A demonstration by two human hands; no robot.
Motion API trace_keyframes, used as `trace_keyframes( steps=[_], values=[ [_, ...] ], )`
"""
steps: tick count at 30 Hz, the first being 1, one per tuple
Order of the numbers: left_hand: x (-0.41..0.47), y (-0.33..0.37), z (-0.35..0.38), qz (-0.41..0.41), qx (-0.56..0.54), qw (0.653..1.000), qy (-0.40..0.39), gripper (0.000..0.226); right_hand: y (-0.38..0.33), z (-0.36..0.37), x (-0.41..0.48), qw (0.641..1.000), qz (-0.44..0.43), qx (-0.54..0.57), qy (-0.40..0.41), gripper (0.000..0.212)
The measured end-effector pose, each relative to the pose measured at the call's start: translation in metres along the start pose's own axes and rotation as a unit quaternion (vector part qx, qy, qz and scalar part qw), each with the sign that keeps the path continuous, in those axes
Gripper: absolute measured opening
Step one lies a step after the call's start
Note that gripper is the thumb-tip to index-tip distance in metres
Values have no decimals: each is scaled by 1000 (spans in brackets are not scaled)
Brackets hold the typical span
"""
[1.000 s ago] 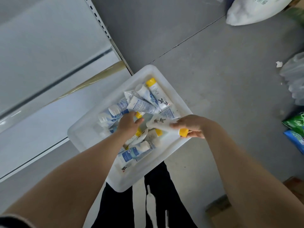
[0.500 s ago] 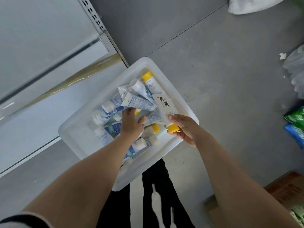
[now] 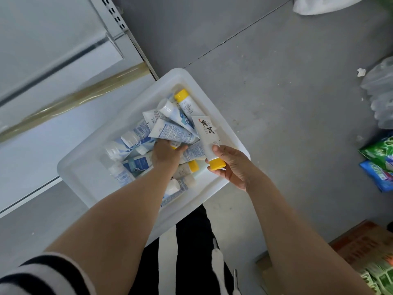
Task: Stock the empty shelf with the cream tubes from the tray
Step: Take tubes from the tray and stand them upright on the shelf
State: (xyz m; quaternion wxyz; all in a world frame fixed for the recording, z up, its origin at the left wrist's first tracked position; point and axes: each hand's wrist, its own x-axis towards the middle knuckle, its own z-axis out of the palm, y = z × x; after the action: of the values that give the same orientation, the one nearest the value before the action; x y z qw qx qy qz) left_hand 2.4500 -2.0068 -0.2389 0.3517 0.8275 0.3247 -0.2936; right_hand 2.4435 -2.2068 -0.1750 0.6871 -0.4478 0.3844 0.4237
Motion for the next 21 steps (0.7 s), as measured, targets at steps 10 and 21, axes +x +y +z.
trace_keyframes(
  steps=[10, 21],
  values=[
    [-21, -8, -22, 3, 53, 997, -50, 44, 6, 3, -5, 1000, -8, 0, 1, 39],
    [-82, -45, -80, -204, -229, 941, -141, 63, 21, 43, -55, 998, -16, -56, 12, 60]
  ],
)
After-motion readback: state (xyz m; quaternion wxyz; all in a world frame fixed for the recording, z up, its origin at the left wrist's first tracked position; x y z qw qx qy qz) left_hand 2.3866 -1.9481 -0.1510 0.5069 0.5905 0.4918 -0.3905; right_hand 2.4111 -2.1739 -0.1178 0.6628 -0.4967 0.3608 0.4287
